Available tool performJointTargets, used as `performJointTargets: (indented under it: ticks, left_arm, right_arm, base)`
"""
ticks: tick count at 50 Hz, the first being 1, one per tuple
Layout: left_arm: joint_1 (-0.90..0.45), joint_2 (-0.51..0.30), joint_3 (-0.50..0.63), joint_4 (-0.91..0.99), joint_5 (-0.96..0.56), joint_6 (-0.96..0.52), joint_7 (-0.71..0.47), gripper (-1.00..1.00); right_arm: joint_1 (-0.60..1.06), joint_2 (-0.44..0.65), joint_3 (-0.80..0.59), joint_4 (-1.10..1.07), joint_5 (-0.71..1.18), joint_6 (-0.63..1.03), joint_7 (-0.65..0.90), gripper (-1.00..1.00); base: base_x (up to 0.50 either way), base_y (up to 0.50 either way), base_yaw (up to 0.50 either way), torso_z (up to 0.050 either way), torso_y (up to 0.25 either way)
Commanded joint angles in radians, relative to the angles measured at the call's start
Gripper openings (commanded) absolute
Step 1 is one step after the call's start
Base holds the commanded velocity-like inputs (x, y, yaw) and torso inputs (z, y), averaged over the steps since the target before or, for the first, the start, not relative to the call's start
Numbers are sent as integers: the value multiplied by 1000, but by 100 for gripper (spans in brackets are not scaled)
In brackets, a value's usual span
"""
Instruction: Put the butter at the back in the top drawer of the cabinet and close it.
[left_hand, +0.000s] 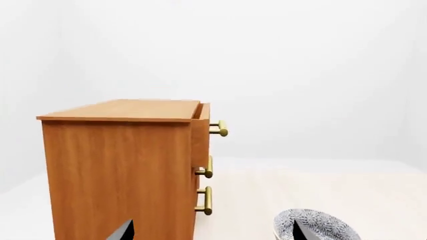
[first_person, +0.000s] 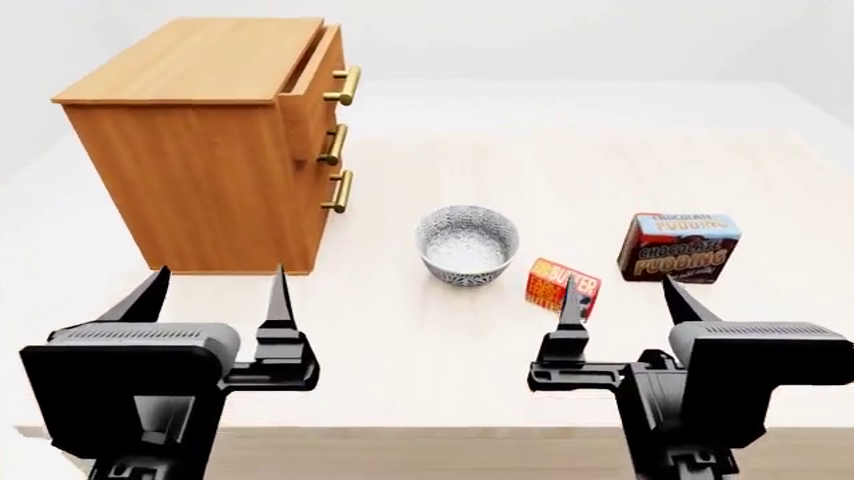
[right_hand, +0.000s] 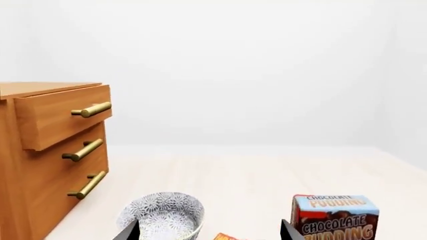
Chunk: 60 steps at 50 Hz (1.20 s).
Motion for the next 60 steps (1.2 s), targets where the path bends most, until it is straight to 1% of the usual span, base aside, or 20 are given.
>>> performJointTargets:
  ticks: [1, 12, 34, 53, 56, 60]
  left_arm:
    - [-64, -28, -23, 37, -94, -80, -70, 100]
    - [-55, -56, 2, 32, -101, -45, -109, 100]
    - [-55, -112, 25, 36, -163, -5, -183, 100]
    - [-55, -179, 47, 41, -240, 43, -265, 100]
    - [-63, -232, 65, 47, -298, 78, -323, 100]
    - [-108, -404, 176, 47, -422, 229, -491, 100]
  right_arm:
    - [41, 7, 12, -37, 29, 51, 12, 100]
    - [35, 13, 6, -27, 31, 27, 10, 100]
    - [33, 18, 19, -42, 52, 27, 28, 100]
    - [21, 24, 22, -66, 62, 27, 55, 100]
    - [13, 27, 21, -70, 61, 19, 56, 100]
    - [8, 30, 22, -76, 63, 16, 59, 100]
  base:
    - [500, 0, 0, 0, 0]
    - [500, -23, 0, 0, 0]
    - [499, -23, 0, 0, 1]
    - [21, -1, 0, 0, 0]
    - [0, 0, 0, 0, 0]
    - [0, 0, 0, 0, 0]
